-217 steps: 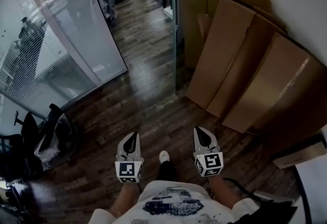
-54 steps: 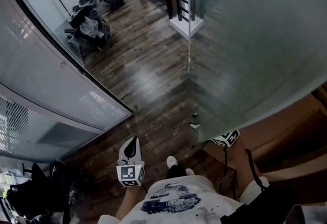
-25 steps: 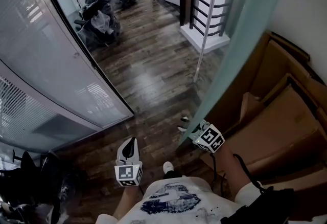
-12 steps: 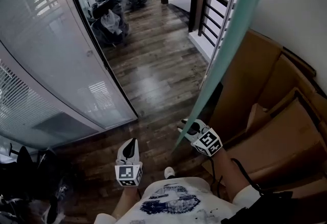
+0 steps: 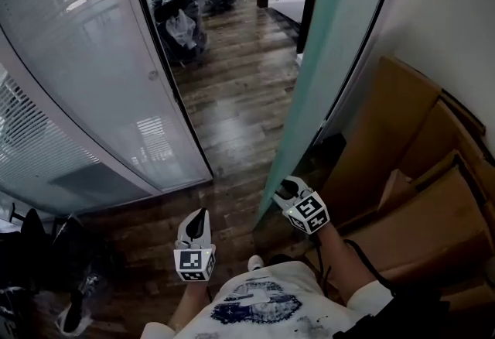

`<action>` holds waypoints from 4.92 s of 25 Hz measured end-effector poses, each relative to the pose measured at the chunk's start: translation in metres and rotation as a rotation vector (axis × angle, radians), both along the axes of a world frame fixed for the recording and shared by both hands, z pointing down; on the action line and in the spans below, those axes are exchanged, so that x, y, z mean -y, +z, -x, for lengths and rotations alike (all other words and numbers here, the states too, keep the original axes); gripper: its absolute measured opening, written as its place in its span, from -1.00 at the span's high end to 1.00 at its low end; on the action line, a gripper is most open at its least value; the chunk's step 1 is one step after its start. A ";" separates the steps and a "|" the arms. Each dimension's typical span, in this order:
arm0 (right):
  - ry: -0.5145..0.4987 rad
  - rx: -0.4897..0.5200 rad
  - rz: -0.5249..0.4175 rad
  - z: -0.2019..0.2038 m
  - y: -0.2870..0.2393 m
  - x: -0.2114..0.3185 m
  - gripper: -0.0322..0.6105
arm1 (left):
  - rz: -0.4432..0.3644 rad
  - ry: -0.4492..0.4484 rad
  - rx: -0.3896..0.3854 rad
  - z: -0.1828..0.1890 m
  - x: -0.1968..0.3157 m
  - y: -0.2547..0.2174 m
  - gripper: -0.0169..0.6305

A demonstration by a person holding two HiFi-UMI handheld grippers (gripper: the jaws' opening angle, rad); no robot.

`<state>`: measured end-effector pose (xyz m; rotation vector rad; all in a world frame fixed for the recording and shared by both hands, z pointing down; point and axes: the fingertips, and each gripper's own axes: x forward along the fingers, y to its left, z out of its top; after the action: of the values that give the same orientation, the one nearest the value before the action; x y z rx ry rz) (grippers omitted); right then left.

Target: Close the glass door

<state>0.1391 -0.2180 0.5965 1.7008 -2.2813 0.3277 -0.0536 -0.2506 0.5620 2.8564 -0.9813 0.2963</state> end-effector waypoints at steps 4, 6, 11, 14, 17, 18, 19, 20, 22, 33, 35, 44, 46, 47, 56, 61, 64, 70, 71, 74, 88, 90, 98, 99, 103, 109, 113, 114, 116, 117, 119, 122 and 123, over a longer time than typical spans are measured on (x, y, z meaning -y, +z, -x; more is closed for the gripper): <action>0.012 0.000 -0.004 0.006 -0.003 0.017 0.47 | 0.008 -0.029 -0.003 0.010 0.005 0.000 0.95; 0.016 -0.002 -0.011 0.008 -0.005 0.026 0.47 | 0.010 -0.042 -0.001 0.014 0.007 0.000 0.95; 0.028 -0.009 -0.018 0.013 -0.001 0.048 0.47 | 0.006 -0.075 0.001 0.024 0.014 0.001 0.95; 0.024 -0.012 -0.016 0.015 0.000 0.061 0.47 | 0.008 -0.098 0.008 0.031 0.018 0.001 0.95; 0.016 -0.015 -0.018 0.018 -0.002 0.077 0.47 | 0.005 -0.127 0.009 0.038 0.026 -0.001 0.95; 0.014 -0.015 -0.018 0.018 -0.002 0.081 0.47 | 0.005 -0.136 0.010 0.040 0.028 -0.001 0.95; 0.013 -0.015 -0.018 0.019 -0.001 0.084 0.48 | 0.005 -0.146 0.013 0.041 0.029 -0.001 0.95; 0.012 -0.015 -0.018 0.019 0.000 0.088 0.48 | 0.004 -0.156 0.017 0.043 0.031 0.000 0.95; 0.009 -0.015 -0.019 0.021 0.002 0.095 0.48 | 0.008 -0.169 0.022 0.046 0.034 0.002 0.95; 0.005 -0.013 -0.026 0.032 0.006 0.150 0.48 | 0.002 -0.230 0.029 0.049 0.072 0.001 0.95; 0.020 -0.014 -0.029 0.032 0.006 0.158 0.48 | 0.002 -0.242 0.030 0.049 0.078 0.000 0.95; 0.057 -0.018 -0.047 0.032 0.004 0.196 0.48 | 0.013 -0.297 0.038 0.048 0.095 -0.002 0.95; 0.068 -0.020 -0.051 0.033 0.003 0.206 0.48 | 0.015 -0.310 0.041 0.050 0.099 -0.002 0.95; 0.073 -0.021 -0.051 0.033 0.003 0.210 0.48 | 0.017 -0.317 0.044 0.051 0.100 -0.002 0.95; 0.105 -0.010 -0.067 0.038 -0.005 0.244 0.48 | 0.024 -0.373 0.060 0.056 0.111 0.000 0.95; 0.123 -0.007 -0.072 0.036 -0.005 0.260 0.48 | 0.029 -0.387 0.067 0.052 0.114 0.001 0.95; 0.132 -0.012 -0.075 0.036 -0.005 0.269 0.48 | 0.028 -0.394 0.069 0.051 0.117 0.000 0.95; 0.141 -0.009 -0.084 0.034 -0.004 0.287 0.48 | 0.033 -0.410 0.075 0.050 0.125 0.003 0.95; 0.142 -0.009 -0.085 0.034 -0.005 0.291 0.48 | 0.034 -0.412 0.076 0.051 0.126 0.003 0.95; 0.146 -0.008 -0.090 0.034 -0.006 0.299 0.48 | 0.038 -0.420 0.078 0.051 0.130 0.003 0.95; 0.176 -0.012 -0.114 0.029 -0.003 0.332 0.49 | 0.043 -0.485 0.086 0.062 0.142 0.006 0.95; 0.178 -0.010 -0.115 0.027 -0.004 0.338 0.49 | 0.045 -0.499 0.086 0.065 0.144 0.006 0.95; 0.196 -0.014 -0.123 0.021 -0.008 0.358 0.49 | 0.050 -0.534 0.080 0.071 0.150 0.004 0.95; 0.198 -0.014 -0.125 0.021 -0.007 0.362 0.49 | 0.049 -0.536 0.081 0.071 0.152 0.004 0.95; 0.208 -0.014 -0.131 0.019 -0.008 0.374 0.49 | 0.057 -0.551 0.079 0.074 0.156 0.007 0.95; 0.215 -0.012 -0.139 0.013 -0.011 0.389 0.49 | 0.060 -0.568 0.083 0.076 0.161 0.005 0.95; 0.223 -0.016 -0.144 0.011 -0.009 0.401 0.49 | 0.062 -0.575 0.084 0.076 0.166 0.007 0.95; 0.224 -0.017 -0.147 0.011 -0.009 0.403 0.49 | 0.064 -0.577 0.084 0.076 0.165 0.007 0.95; 0.226 -0.016 -0.152 0.010 -0.008 0.407 0.49 | 0.069 -0.583 0.084 0.078 0.164 0.011 0.95; 0.228 -0.016 -0.152 0.010 -0.007 0.408 0.49 | 0.072 -0.586 0.084 0.079 0.163 0.012 0.95; 0.233 -0.018 -0.154 0.010 -0.007 0.412 0.49 | 0.078 -0.595 0.085 0.081 0.163 0.014 0.95; 0.241 -0.021 -0.156 0.008 -0.009 0.419 0.49 | 0.080 -0.609 0.089 0.085 0.166 0.012 0.95; 0.244 -0.021 -0.156 0.007 -0.010 0.420 0.49 | 0.078 -0.611 0.090 0.085 0.167 0.011 0.95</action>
<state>0.1323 -0.6384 0.5869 2.0562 -2.1361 0.1831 -0.1387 -0.4178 0.5728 2.3366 -1.7383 0.3853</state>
